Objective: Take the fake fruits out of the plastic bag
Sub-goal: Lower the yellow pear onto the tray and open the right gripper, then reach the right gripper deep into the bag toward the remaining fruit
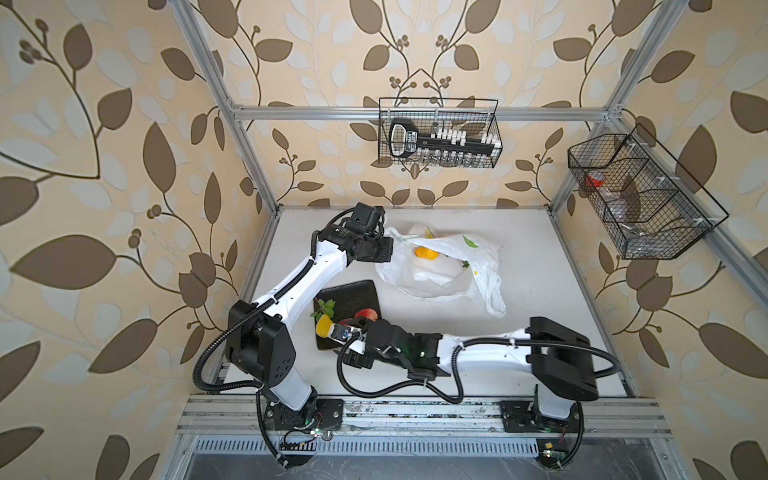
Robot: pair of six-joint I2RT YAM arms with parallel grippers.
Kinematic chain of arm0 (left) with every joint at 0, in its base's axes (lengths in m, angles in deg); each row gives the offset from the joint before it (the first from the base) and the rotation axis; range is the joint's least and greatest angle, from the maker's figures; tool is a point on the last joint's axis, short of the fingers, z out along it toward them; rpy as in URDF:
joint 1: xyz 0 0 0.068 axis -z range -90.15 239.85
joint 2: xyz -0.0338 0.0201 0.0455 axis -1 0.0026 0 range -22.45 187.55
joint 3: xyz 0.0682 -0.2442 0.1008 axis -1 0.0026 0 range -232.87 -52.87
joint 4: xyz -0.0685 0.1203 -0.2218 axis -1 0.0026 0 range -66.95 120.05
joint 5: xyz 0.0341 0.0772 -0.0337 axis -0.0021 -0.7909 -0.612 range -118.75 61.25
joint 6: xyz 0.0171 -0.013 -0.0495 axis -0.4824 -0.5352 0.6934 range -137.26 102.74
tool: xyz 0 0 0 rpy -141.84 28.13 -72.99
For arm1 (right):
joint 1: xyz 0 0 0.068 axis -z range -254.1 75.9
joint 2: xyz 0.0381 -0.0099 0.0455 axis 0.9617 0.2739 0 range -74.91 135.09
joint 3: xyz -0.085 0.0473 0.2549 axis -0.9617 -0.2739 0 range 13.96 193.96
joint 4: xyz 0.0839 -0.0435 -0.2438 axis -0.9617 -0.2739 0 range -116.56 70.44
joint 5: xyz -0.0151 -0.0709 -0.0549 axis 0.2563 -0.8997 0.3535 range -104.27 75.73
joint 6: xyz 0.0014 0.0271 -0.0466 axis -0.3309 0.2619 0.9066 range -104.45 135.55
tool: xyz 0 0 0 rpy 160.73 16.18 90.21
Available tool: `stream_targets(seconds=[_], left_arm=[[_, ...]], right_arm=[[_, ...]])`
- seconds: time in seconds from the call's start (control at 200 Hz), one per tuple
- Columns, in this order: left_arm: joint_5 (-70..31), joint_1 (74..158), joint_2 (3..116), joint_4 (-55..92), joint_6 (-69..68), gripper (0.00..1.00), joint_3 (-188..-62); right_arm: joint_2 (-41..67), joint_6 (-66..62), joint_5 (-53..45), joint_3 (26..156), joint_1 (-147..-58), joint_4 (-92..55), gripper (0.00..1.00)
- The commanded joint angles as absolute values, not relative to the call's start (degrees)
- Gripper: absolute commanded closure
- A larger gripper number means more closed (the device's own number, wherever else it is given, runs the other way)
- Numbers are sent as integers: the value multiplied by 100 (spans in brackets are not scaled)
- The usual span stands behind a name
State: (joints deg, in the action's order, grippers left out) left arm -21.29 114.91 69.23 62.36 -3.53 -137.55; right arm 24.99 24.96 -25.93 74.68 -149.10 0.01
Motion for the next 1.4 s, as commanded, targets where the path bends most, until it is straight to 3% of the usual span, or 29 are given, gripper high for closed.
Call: stream_targets(seconds=[0.0, 0.315, 0.555, 0.72, 1.0, 1.395], left_arm=[[-2087, 11463, 6871, 6221, -434, 100, -13902], [-1811, 11470, 6802, 5949, -139, 100, -13665], [-1774, 11472, 6634, 5935, -61, 100, -13412], [-1721, 11481, 6514, 5935, -24, 100, -13319], [-1610, 11531, 6421, 5883, 141, 100, -13349], [-1481, 11707, 6399, 5909, 236, 100, -13488]], right_arm=[[1777, 2105, -2899, 6778, -15016, 115, 31], [-95, 492, -4699, 6171, -14836, -983, 35], [-295, -1335, -4368, 6404, -13153, -2079, 45], [196, -1878, -3668, 6688, -12149, -2176, 52], [1534, -2992, -3334, 7378, -11510, -2086, 53], [3188, -4820, -3237, 8469, -11013, -1763, 33]])
